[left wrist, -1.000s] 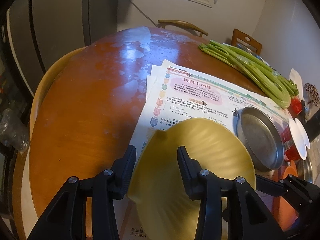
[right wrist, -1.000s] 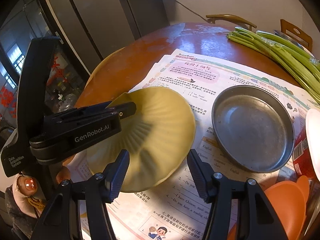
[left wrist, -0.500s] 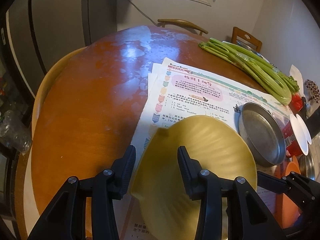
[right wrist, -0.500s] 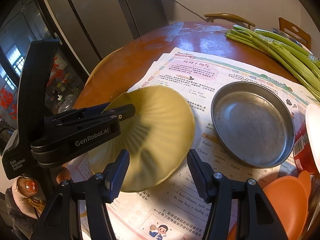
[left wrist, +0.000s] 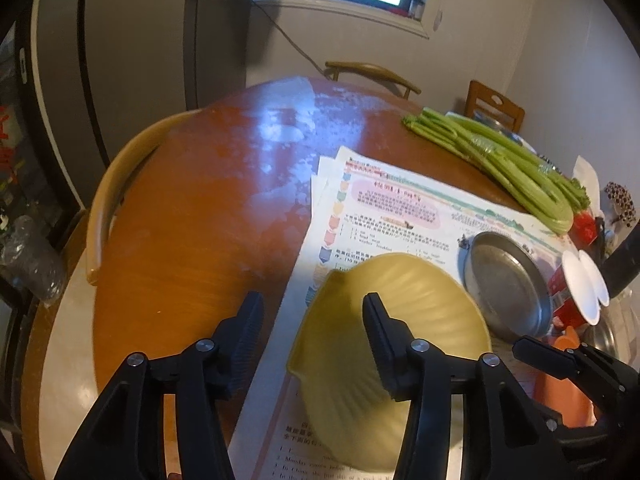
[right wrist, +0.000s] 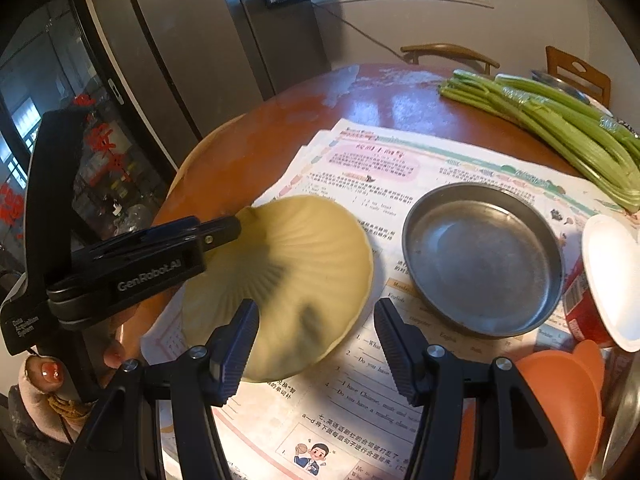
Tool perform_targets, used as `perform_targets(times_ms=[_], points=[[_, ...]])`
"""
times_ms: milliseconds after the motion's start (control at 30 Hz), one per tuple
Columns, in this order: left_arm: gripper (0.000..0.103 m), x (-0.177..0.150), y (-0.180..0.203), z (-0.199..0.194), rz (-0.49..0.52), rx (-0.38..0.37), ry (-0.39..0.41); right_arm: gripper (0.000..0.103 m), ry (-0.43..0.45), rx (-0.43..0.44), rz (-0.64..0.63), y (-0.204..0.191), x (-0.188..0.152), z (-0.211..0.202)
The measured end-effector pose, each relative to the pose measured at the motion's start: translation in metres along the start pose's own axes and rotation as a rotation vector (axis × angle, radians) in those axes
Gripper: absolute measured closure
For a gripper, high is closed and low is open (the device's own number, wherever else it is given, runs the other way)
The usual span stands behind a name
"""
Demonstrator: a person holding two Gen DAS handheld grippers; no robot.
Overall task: Organize plates and bowls
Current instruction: 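Lower the cream shell plate onto the table and open the left gripper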
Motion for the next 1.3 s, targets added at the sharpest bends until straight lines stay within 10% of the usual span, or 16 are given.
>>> perform_targets(times_ms=[1300], points=[[0.047,-0.015,0.110,-0.084,0.109,-0.174,0.054,0.043,0.168,-0.070,0.045,0.045,-0.011,-0.123]])
Point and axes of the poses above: each gripper's, at about its wrist camera, not at the fingertips, and z roughly the way its jaws point, y to its right, x to its top, the point moved 4 cm from there along z, roughly the way its jaws point, and after that the axes turned 14 degrees about y, right-handed, at the moved point
